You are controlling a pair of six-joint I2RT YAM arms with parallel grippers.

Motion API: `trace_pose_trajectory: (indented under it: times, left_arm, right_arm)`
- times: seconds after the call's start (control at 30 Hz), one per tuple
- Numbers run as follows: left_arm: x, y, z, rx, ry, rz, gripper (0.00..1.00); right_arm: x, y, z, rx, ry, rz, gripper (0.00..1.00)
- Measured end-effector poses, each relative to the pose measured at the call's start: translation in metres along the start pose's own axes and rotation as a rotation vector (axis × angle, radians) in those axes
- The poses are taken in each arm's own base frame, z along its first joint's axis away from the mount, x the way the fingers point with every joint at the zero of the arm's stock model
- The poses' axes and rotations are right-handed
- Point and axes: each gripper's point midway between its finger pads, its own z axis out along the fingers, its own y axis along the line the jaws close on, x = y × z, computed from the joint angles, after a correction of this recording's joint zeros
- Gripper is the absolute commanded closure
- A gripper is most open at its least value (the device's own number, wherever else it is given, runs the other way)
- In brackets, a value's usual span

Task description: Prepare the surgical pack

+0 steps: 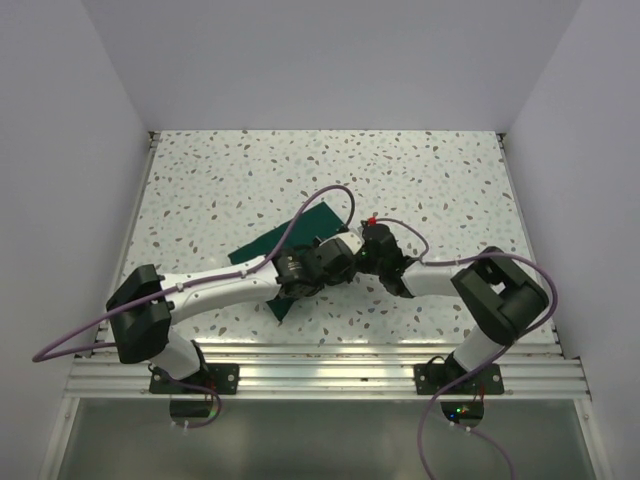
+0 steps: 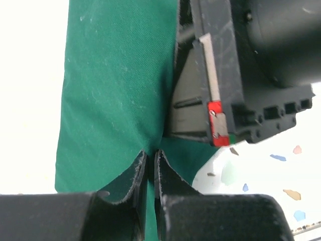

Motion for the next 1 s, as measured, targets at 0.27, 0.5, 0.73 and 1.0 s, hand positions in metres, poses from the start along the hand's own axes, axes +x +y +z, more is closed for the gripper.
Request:
trace_pose_trajectory:
  times: [0.27,0.5,0.73,1.0]
  left_arm:
    - [0.013,0.01,-0.001,-0.021,0.057,0.007,1.0]
    - [0.012,0.001,-0.008,0.024,0.066,0.043,1.0]
    - [0.0,-0.017,-0.018,0.102,0.034,0.057,1.0]
    - [-0.011,-0.019,-0.006,0.105,0.017,0.024,1.0]
  right_arm:
    - [-0.004,0.009,0.023,-0.071,0.0,-0.024,0.99]
    - [-0.005,-0.001,0.009,-0.044,-0.054,-0.032,0.97]
    - [0.002,-0.019,-0.027,0.054,-0.085,-0.061,0.96]
    - [0.033,-0.002,-0.057,0.033,-0.044,-0.148,0.97]
